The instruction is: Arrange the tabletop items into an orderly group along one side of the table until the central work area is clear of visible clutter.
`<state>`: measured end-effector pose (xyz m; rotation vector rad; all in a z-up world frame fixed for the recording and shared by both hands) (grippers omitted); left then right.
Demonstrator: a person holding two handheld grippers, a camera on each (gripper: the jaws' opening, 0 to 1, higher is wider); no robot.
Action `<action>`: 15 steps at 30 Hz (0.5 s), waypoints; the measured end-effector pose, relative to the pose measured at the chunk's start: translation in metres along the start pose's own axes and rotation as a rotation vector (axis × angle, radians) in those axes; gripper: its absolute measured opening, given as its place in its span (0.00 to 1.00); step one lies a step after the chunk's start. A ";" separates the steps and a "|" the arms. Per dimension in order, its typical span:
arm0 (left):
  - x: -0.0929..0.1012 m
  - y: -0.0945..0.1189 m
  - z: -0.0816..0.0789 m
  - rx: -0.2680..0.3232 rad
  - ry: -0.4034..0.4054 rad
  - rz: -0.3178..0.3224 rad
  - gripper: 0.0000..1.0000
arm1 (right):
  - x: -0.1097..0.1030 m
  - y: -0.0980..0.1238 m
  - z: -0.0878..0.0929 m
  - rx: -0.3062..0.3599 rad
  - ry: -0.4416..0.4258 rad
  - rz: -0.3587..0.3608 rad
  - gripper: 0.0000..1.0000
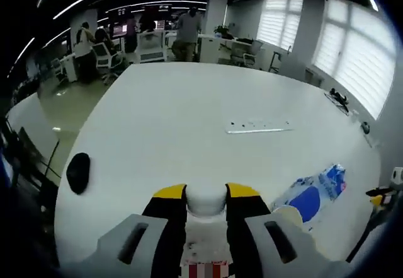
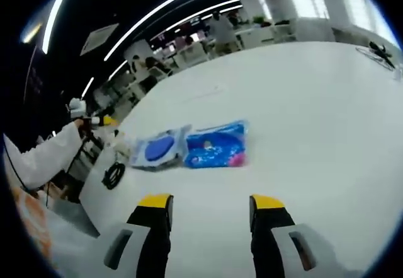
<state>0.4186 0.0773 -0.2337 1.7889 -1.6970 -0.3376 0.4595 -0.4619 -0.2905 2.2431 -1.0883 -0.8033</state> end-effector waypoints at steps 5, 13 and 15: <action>0.009 0.024 0.008 0.016 -0.010 -0.015 0.21 | -0.005 0.001 -0.001 0.015 0.013 -0.023 0.49; 0.018 0.027 0.004 0.084 -0.032 -0.086 0.21 | 0.007 0.007 -0.004 0.064 -0.023 -0.010 0.49; 0.026 0.027 0.002 0.069 -0.056 -0.095 0.21 | 0.009 0.009 -0.004 0.075 -0.034 -0.006 0.49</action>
Point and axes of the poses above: the point that each gripper's makers call its tool centre point, and the gripper's own axes: y roughly backward along the fingers, x roughly to its right, z roughly out of its underside, the point moved 7 cm from there along y, roughly backward along the fingers, and after that the axes turned 8 degrees about z, right-handed, at the moved point
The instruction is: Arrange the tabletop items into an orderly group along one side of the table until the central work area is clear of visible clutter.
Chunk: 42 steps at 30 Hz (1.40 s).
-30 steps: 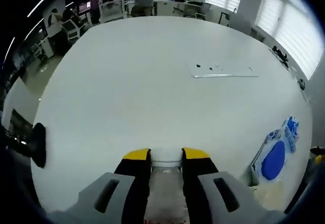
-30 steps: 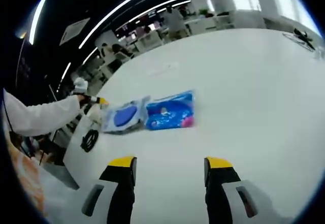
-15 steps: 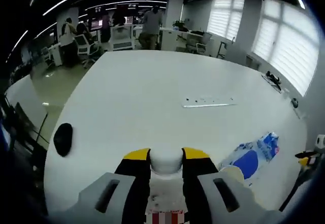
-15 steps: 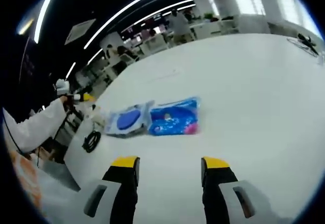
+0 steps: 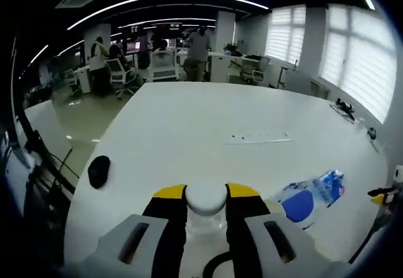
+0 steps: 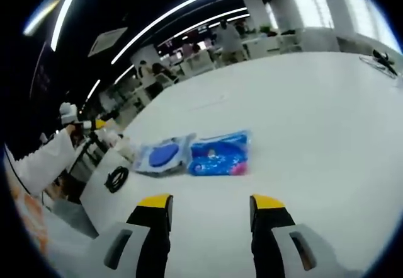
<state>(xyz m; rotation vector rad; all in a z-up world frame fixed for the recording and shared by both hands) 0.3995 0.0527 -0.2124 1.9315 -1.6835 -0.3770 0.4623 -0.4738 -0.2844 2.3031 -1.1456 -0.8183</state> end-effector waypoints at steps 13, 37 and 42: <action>0.020 -0.007 0.016 -0.027 0.024 0.017 0.21 | 0.013 0.008 0.004 0.042 -0.093 0.021 0.50; 0.030 0.002 0.023 -0.041 -0.040 -0.032 0.22 | 0.007 0.000 0.007 0.025 -0.100 -0.024 0.51; 0.035 0.006 0.030 -0.065 -0.064 -0.032 0.29 | 0.005 -0.001 0.007 0.022 -0.104 -0.035 0.51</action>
Point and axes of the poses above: the point that each gripper's makers call its tool centre point, and the gripper's own axes: y roughly backward along the fingers, x roughly to its right, z roughly out of its underside, the point moved 7 cm from there along y, roughly backward along the fingers, and after that the axes turned 8 degrees about z, right-handed, at the moved point
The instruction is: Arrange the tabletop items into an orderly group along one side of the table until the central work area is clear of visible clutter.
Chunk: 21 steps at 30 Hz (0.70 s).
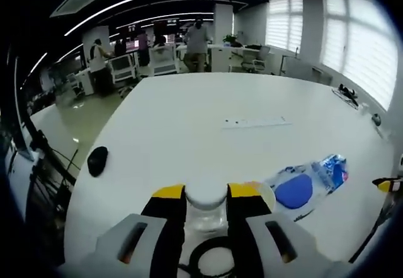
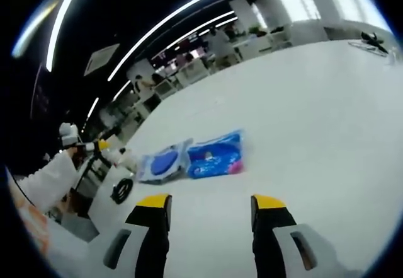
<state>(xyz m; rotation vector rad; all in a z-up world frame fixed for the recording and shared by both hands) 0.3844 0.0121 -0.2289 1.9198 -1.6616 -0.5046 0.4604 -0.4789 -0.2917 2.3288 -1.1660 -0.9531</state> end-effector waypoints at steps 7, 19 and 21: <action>0.017 0.011 0.003 0.099 0.028 0.002 0.62 | 0.002 0.001 0.001 0.001 -0.027 -0.008 0.52; 0.014 0.012 0.033 0.086 0.078 0.009 0.90 | 0.004 0.002 0.003 0.001 -0.048 -0.015 0.52; 0.014 0.014 0.042 0.065 0.066 0.006 0.90 | 0.006 0.001 0.004 0.001 -0.053 -0.016 0.52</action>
Point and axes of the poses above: the point that each gripper's makers call its tool centre point, and the gripper's own axes: y roughly backward along the fingers, x roughly to its right, z roughly out of its underside, the point moved 7 cm from there along y, roughly backward along the fingers, and after that the axes turned 8 degrees about z, right-handed, at the moved point
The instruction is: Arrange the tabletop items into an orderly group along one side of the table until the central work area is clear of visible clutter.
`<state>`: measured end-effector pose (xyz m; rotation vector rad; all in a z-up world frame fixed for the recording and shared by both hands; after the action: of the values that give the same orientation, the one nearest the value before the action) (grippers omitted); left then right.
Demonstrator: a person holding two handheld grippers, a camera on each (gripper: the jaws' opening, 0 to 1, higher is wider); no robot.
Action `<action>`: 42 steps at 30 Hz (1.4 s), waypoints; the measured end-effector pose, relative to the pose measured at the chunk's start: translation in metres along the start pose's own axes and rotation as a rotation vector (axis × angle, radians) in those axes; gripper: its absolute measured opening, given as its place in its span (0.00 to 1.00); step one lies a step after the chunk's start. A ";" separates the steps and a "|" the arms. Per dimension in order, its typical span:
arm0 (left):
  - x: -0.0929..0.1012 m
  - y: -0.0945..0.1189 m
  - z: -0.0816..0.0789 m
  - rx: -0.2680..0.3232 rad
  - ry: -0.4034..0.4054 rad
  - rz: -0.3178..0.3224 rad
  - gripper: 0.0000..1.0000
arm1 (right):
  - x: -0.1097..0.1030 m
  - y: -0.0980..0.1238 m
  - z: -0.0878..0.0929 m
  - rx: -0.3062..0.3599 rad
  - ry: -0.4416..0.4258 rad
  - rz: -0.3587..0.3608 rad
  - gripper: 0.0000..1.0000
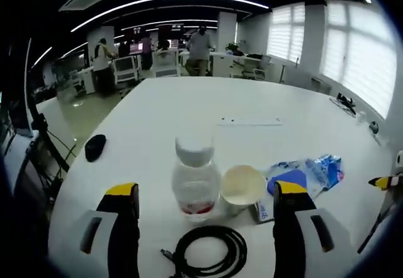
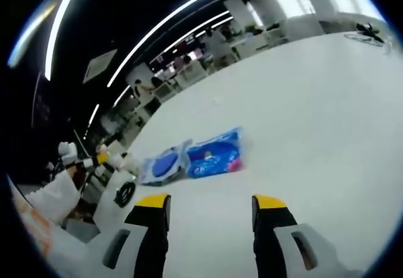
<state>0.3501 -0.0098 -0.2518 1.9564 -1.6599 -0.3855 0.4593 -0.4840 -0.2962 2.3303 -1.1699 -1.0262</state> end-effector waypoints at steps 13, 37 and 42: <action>-0.003 0.013 0.050 -0.059 0.062 0.000 0.86 | -0.001 0.002 -0.001 0.005 -0.015 -0.010 0.52; 0.019 -0.017 0.114 -0.274 -0.042 0.079 0.53 | -0.005 0.005 0.002 0.004 -0.013 -0.022 0.53; 0.024 -0.023 0.115 -0.257 -0.046 0.108 0.38 | -0.003 0.009 0.001 0.017 -0.016 -0.017 0.53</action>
<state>0.3116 -0.0557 -0.3555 1.6746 -1.6465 -0.5755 0.4525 -0.4870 -0.2907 2.3533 -1.1713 -1.0466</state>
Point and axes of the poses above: the point that each gripper's makers call its tool centre point, and the gripper's own axes: y roughly backward along the fingers, x roughly to its right, z roughly out of its underside, the point moved 7 cm from there along y, roughly backward along the fingers, and after that the axes turned 8 degrees about z, right-handed, at the moved point
